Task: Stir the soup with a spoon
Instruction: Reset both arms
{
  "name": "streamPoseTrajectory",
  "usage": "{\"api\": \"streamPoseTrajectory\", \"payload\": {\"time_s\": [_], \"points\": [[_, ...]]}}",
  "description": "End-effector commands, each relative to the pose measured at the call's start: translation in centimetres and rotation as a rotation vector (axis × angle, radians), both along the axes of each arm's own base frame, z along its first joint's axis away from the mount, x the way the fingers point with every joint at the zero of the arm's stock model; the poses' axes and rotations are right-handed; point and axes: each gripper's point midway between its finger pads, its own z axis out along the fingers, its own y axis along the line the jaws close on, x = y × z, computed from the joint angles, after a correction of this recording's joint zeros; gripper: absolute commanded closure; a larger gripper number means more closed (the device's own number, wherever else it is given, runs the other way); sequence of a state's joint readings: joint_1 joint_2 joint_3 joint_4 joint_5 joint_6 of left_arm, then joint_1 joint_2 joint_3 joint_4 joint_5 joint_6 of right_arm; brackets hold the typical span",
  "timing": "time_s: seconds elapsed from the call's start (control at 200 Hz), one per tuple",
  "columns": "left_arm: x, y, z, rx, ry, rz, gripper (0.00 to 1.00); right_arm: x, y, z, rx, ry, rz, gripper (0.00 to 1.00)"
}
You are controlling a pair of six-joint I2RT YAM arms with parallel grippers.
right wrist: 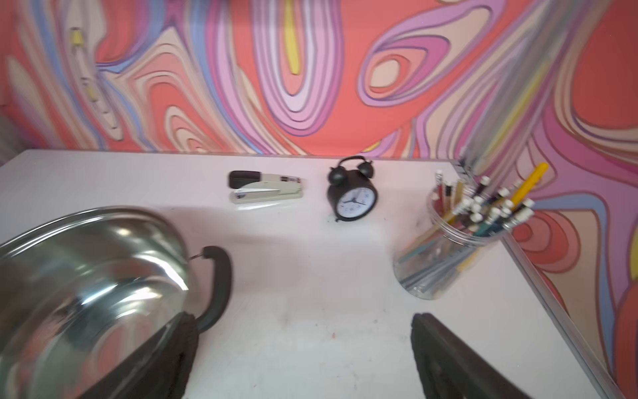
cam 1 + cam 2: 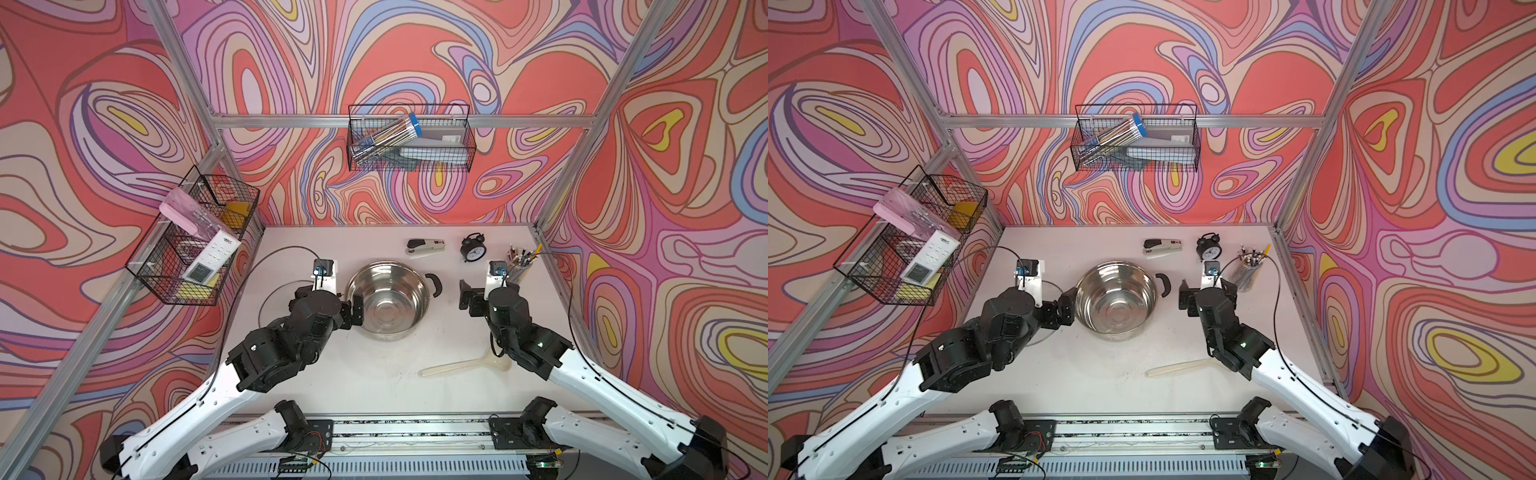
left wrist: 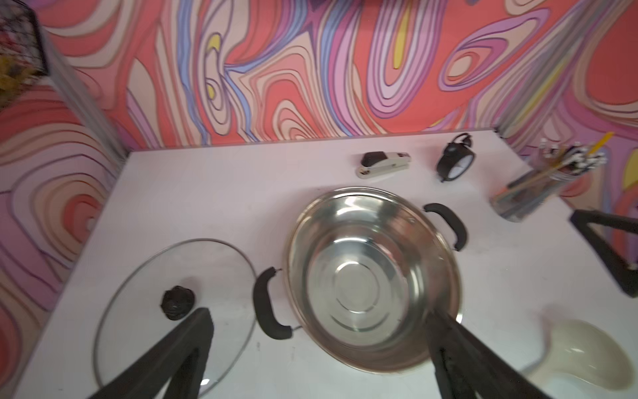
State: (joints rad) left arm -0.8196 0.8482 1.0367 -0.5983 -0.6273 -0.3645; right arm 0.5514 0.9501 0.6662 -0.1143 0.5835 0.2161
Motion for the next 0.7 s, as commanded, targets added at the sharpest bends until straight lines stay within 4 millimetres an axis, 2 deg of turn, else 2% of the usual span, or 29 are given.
{"api": "streamPoseTrajectory", "payload": {"time_s": [0.0,0.06,0.18,0.195,0.205,0.23,0.315,0.411,0.486,0.571,0.626,0.696], "points": [[3.1,3.9,-3.7,0.220,-0.030,0.119,0.01,2.3,-3.9,-1.8,0.061,-0.069,-0.114,0.02],[4.1,6.4,-6.8,0.203,-0.010,0.188,0.01,3.1,-6.3,-3.9,0.023,-0.030,-0.175,0.02],[5.2,10.9,-11.3,0.203,-0.011,0.313,0.01,4.3,-8.6,-6.7,-0.042,-0.025,-0.204,0.02],[5.3,11.2,-11.3,0.203,-0.019,0.320,0.01,4.4,-8.9,-7.1,-0.044,-0.023,-0.208,0.02],[5.2,11.5,-12.4,0.216,-0.001,0.322,0.01,4.5,-9.0,-7.3,-0.043,-0.026,-0.210,0.02],[5.1,12.0,-13.6,0.223,0.016,0.328,0.01,4.8,-9.3,-7.9,-0.045,-0.026,-0.211,0.02],[5.5,13.3,-16.1,0.204,0.035,0.338,0.01,5.6,-9.9,-9.4,-0.066,-0.033,-0.218,0.02],[6.7,13.8,-17.8,0.177,-0.002,0.327,0.01,6.8,-9.4,-10.2,-0.094,-0.078,-0.166,0.02],[7.8,14.4,-19.2,0.125,-0.021,0.343,0.01,8.0,-8.9,-10.0,-0.091,-0.108,-0.124,0.02],[9.3,15.3,-19.6,0.085,-0.043,0.382,0.01,9.3,-8.0,-10.6,-0.112,-0.114,-0.062,0.02],[10.8,14.9,-19.2,0.040,-0.098,0.329,0.01,9.7,-7.9,-11.5,-0.107,-0.102,-0.050,0.02],[12.3,14.4,-20.0,0.057,-0.075,0.277,0.01,9.6,-8.9,-11.8,-0.069,-0.103,-0.071,0.02]]}}
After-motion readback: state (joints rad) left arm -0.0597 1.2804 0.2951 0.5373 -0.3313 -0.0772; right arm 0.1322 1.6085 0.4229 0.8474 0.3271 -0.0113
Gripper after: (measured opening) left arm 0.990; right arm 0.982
